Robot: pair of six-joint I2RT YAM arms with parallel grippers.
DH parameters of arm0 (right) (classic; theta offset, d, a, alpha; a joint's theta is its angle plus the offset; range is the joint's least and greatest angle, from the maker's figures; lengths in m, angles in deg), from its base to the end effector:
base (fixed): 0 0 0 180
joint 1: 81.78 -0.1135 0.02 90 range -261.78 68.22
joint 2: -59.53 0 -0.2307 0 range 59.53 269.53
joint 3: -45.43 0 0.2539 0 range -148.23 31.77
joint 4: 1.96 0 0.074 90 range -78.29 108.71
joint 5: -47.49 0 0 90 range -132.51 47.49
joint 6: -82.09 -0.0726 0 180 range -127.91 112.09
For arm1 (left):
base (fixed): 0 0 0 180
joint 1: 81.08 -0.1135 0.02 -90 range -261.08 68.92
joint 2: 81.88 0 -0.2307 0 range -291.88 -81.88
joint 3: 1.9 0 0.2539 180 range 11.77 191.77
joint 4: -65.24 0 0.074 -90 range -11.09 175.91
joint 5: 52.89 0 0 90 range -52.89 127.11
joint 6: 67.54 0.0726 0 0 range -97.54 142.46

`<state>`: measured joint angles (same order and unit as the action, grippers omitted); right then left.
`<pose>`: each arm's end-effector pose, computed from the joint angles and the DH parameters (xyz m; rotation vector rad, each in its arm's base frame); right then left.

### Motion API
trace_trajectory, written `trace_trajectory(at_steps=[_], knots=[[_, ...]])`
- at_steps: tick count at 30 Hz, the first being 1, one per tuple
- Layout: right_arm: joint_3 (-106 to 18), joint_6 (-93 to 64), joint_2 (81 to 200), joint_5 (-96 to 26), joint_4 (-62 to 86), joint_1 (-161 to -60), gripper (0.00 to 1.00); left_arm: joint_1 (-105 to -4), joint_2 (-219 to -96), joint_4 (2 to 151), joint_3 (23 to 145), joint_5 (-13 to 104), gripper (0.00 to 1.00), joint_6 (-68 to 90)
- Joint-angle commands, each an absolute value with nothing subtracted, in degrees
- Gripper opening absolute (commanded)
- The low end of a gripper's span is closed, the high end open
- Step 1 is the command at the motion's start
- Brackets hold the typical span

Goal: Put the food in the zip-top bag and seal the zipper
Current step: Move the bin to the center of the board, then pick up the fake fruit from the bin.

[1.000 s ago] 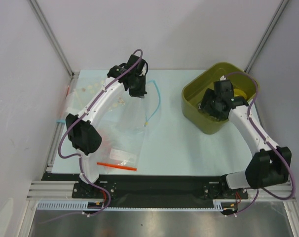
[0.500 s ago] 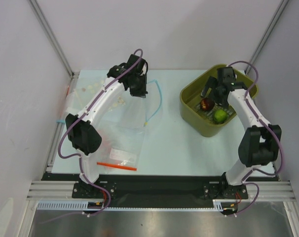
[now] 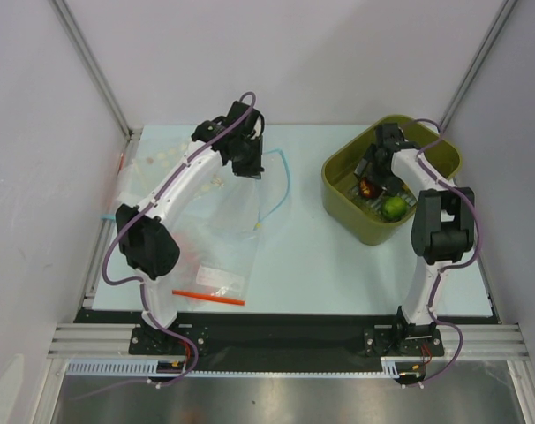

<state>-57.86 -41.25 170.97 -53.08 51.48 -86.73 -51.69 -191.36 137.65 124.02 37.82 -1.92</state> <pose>0.4244 0.0234 0.1644 0.7005 2.5197 -0.0114 0.3677 -0.2081 0.2814 0.1182 2.5896 -0.3731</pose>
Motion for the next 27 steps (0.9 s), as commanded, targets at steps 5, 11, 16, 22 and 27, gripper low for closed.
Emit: trace_trajectory(at_steps=[5, 11, 16, 22, 27], knots=[[-59.29, -43.86, 172.21, -52.97, 45.38, -85.48, 0.75, -51.64, -186.74, 136.83, 124.18, 37.9, 0.0, -0.83], [-57.97, -41.49, 166.59, -49.64, 43.27, -85.74, 0.5, -51.73, -186.04, 136.66, 123.83, 37.55, 0.0, 0.05], [-55.96, -35.87, 156.51, -45.95, 43.09, -88.63, 0.48, -51.72, -185.51, 136.48, 123.48, 37.9, 0.0, -0.04], [-49.63, -32.78, 142.17, -38.92, 40.64, -93.9, 0.45, -51.73, -184.63, 136.57, 122.52, 38.69, 0.0, 0.13], [-43.92, -34.1, 132.84, -33.03, 33.78, -101.18, 0.41, -51.73, -183.49, 137.09, 121.28, 40.62, 0.0, -0.04]])
